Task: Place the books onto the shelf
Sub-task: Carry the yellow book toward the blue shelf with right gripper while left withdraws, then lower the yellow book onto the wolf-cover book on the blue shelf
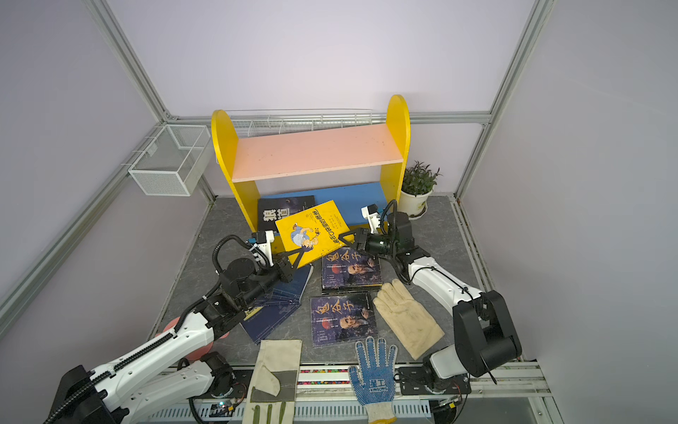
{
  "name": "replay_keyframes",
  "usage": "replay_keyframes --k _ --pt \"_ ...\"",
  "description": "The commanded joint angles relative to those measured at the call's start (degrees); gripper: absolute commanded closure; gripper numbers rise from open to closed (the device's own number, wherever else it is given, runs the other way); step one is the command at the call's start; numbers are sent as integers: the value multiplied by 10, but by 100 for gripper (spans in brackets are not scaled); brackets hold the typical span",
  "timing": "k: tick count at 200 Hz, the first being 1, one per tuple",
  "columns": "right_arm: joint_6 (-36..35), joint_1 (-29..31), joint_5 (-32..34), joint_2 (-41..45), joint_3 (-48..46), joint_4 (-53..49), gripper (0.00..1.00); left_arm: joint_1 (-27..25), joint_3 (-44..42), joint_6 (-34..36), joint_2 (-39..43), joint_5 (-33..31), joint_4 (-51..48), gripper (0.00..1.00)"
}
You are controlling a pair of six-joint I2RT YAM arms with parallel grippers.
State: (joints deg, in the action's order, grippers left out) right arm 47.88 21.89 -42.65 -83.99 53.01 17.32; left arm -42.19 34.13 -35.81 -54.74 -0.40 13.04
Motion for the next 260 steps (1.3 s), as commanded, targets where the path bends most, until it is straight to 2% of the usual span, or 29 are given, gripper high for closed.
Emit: replay_keyframes --k 1,36,43,47,48,51,52,60,66,73,79,112,118,126,136,146,160,178,210,237,260 --pt "16 0 32 3 -5 44 72 0 9 3 6 4 39 100" --pt "5 0 31 3 5 42 93 1 8 -5 11 -22 0 100" --pt "5 0 32 4 4 43 94 1 8 -12 12 -37 -9 87" --pt "7 1 33 5 3 46 93 1 9 -17 13 -47 -16 75" --pt "8 1 33 6 3 47 93 1 9 -17 13 -50 -17 69" --pt "9 0 33 7 1 51 93 1 8 -21 14 -59 -21 64" --pt "10 1 34 7 1 52 94 1 8 -21 14 -61 -23 58" --pt "15 1 36 9 -2 62 94 1 8 -30 18 -92 -40 37" --pt "21 1 42 10 -4 70 94 1 8 -36 20 -117 -56 27" --pt "31 1 50 13 -9 87 94 1 7 -42 25 -152 -76 10" --pt "42 2 58 15 -13 107 94 1 7 -51 30 -188 -99 3" --pt "124 5 114 16 -57 250 93 4 -14 -155 100 -382 -239 1" --pt "136 6 130 16 -63 269 93 5 -9 -194 112 -437 -302 1" --pt "146 9 149 14 -67 290 93 7 5 -285 129 -496 -418 1" --pt "150 13 160 10 -62 303 94 13 20 -387 136 -533 -549 1" --pt "152 16 164 3 -48 304 94 25 22 -441 144 -541 -625 1" --pt "163 17 165 -6 -33 314 94 35 14 -469 159 -539 -665 1" --pt "190 20 157 -21 -17 352 93 37 -10 -474 183 -535 -653 1" --pt "204 28 155 -32 7 358 93 46 -36 -474 203 -530 -625 1" --pt "191 42 173 -56 38 335 94 49 -37 -473 191 -529 -625 1" --pt "171 63 192 -111 99 297 93 50 -36 -473 179 -526 -620 1"
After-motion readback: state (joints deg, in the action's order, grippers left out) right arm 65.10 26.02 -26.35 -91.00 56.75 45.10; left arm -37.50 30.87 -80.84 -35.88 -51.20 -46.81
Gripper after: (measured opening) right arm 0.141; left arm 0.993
